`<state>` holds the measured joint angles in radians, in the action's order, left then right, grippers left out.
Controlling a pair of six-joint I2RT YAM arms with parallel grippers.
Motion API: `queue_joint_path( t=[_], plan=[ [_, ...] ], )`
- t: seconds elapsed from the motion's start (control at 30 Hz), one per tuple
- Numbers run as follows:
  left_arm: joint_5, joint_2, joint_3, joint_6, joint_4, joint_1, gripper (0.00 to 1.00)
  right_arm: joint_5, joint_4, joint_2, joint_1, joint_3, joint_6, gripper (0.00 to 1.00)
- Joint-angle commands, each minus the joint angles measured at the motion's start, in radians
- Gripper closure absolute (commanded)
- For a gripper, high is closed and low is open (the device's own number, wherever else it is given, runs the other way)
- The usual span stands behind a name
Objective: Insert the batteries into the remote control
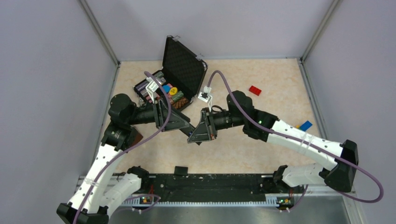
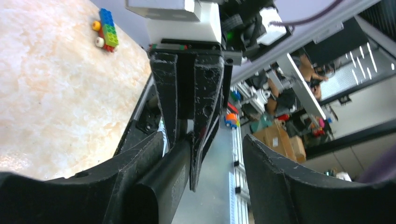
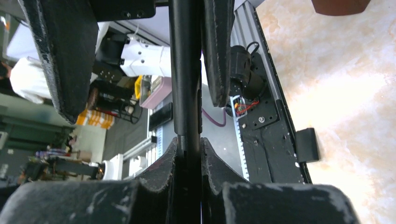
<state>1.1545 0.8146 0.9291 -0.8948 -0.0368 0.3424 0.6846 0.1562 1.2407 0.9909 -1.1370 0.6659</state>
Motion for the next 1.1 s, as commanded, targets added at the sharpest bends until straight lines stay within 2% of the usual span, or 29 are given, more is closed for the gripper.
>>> queue_joint_path(
  t=[0.0,0.13,0.23,0.37,0.5,0.63,0.9,1.0,1.03,1.07],
  plan=[
    [-0.161,-0.039,-0.071,-0.160,0.154,0.004,0.34,-0.091,-0.228,-0.034,-0.016,0.062,0.140,1.00],
    [-0.266,-0.056,-0.214,-0.330,0.368,0.003,0.51,-0.138,-0.316,-0.022,-0.018,0.101,0.202,1.00],
    [-0.336,-0.069,-0.272,-0.372,0.401,0.003,0.57,-0.177,-0.387,-0.020,-0.025,0.146,0.260,1.00],
    [-0.437,-0.110,-0.305,-0.371,0.370,0.004,0.58,-0.234,-0.451,-0.018,-0.028,0.195,0.327,1.00],
    [-0.530,-0.139,-0.327,-0.374,0.338,0.003,0.52,-0.236,-0.505,0.003,-0.031,0.227,0.371,1.00],
    [-0.553,-0.127,-0.372,-0.433,0.414,0.004,0.54,-0.241,-0.542,0.018,-0.032,0.251,0.408,1.00],
    [-0.517,-0.053,-0.381,-0.434,0.472,0.004,0.75,-0.231,-0.565,0.055,-0.037,0.253,0.462,1.00],
    [-0.508,-0.031,-0.378,-0.421,0.471,0.004,0.95,-0.226,-0.557,0.057,-0.046,0.257,0.484,1.00],
    [-0.509,-0.025,-0.377,-0.418,0.468,0.004,1.00,-0.225,-0.548,0.055,-0.049,0.256,0.488,0.97],
    [-0.511,-0.019,-0.377,-0.413,0.458,0.004,1.00,-0.226,-0.540,0.052,-0.052,0.256,0.489,0.89]
  ],
)
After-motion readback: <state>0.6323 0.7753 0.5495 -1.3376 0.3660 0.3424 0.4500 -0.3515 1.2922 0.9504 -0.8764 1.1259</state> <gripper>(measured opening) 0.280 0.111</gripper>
